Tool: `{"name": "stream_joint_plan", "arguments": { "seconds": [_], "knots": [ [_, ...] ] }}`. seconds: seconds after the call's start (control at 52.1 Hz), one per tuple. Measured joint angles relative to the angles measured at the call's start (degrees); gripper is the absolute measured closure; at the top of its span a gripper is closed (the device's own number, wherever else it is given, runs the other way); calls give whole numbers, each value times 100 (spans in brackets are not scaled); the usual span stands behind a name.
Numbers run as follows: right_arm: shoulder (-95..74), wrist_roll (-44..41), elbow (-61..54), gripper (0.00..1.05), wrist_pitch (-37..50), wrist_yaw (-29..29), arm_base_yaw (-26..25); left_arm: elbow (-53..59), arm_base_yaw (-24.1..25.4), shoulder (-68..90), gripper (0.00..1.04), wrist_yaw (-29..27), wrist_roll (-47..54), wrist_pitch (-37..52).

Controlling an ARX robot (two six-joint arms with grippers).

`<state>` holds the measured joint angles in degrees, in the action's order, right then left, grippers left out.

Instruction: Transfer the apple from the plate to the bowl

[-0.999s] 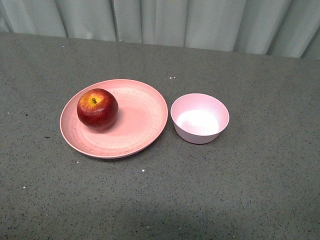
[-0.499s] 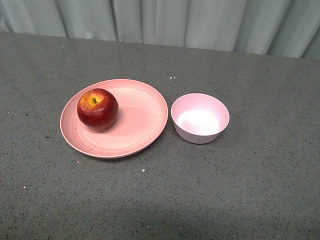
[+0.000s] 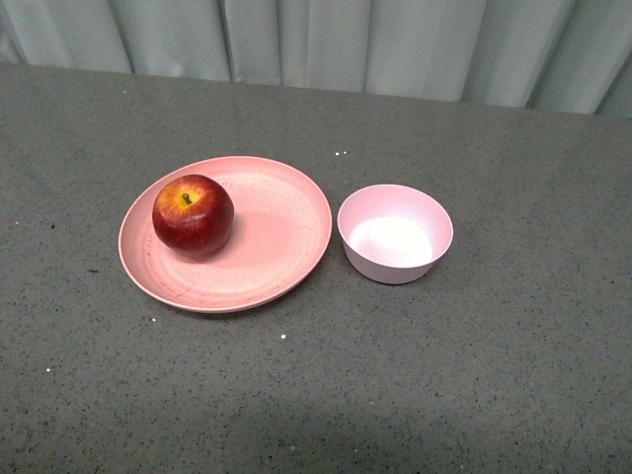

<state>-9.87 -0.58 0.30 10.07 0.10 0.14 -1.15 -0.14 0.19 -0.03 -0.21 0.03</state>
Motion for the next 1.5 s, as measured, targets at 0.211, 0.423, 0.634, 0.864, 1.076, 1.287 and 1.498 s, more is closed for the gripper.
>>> {"name": "stream_joint_plan", "arguments": {
  "seconds": [0.211, 0.423, 0.634, 0.864, 1.076, 1.287, 1.498],
  "knots": [
    [957, 0, 4, 104, -990, -15, 0, 0, 0, 0, 7, -7, -2, 0],
    [960, 0, 4, 77, -999, -17, 0, -109, -348, 326, 7, -1172, -234, -387],
    [964, 0, 4, 31, -999, -17, -2, -328, -280, 2570, 7, -1401, -772, 1353],
    [962, 7, 4, 10, -999, -17, -2, -846, -319, 5324, 7, -1088, -1069, 3423],
    [962, 7, 4, 9, -999, -17, -2, -2028, -717, 7978, 7, -734, -1213, 4280],
    [962, 7, 4, 9, -999, -17, -2, -3161, -1115, 9604, 7, -621, -1298, 4247],
    [962, 7, 4, 9, -999, -15, -2, -3965, -1314, 10518, 7, -610, -1303, 3995]
  ]
}}
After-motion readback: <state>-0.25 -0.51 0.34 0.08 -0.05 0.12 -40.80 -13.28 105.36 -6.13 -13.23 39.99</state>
